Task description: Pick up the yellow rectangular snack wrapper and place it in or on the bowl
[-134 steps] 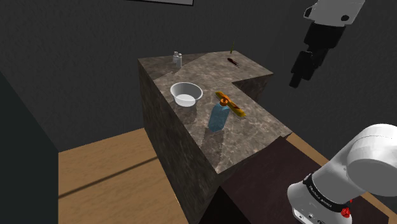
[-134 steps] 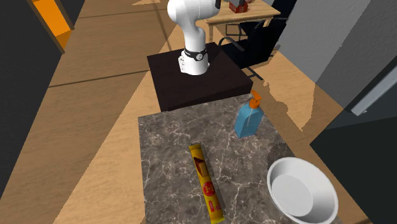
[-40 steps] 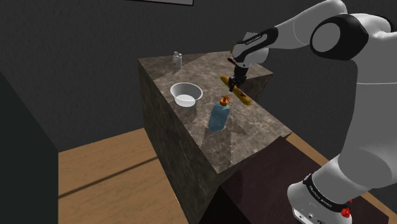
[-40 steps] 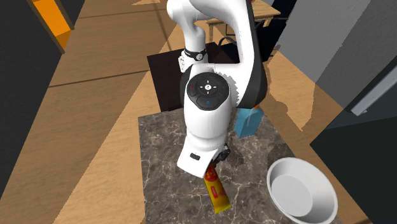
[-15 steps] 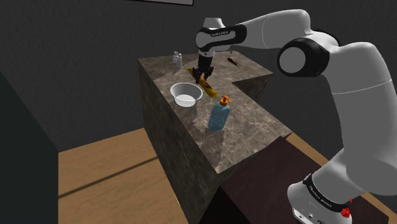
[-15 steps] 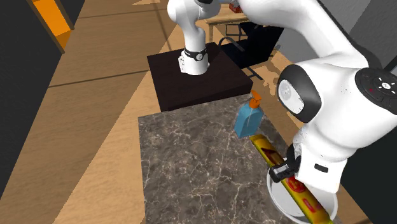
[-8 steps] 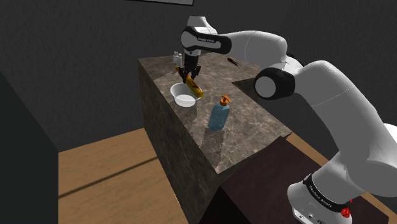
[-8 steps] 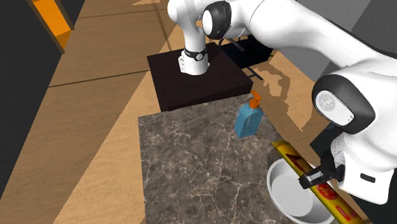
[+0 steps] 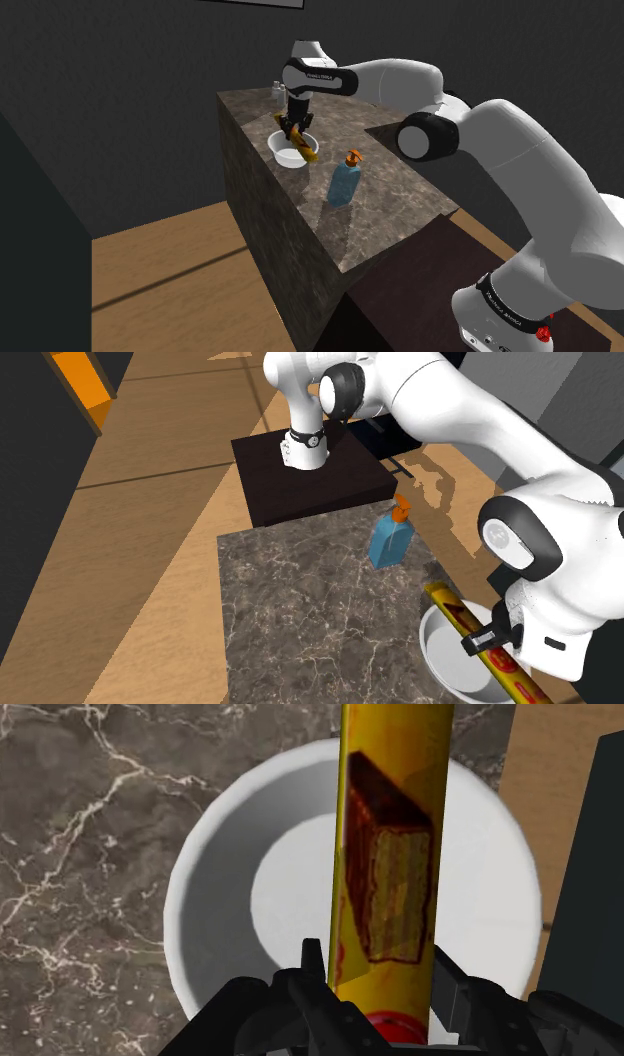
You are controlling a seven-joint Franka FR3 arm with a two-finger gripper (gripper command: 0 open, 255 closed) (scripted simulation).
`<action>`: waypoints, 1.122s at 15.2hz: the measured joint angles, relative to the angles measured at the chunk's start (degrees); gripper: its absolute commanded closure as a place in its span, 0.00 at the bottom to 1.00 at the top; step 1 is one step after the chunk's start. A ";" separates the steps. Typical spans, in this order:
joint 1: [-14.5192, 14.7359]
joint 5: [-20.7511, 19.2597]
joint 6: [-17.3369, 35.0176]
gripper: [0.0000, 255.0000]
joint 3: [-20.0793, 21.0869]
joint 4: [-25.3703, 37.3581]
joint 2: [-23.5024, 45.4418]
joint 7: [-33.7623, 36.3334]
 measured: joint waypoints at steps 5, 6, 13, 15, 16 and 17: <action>0.04 0.06 2.14 1.00 0.04 -0.82 1.25 -0.10; 0.03 0.06 2.15 1.00 0.04 -0.73 1.30 -0.10; 0.00 0.05 2.01 0.00 0.05 -0.20 1.70 -0.08; 0.00 0.05 1.99 0.00 0.05 -0.14 1.76 -0.08; 0.00 0.05 2.00 0.00 0.05 -0.14 1.76 -0.08; 0.00 0.06 2.04 0.00 0.05 -0.20 1.74 -0.08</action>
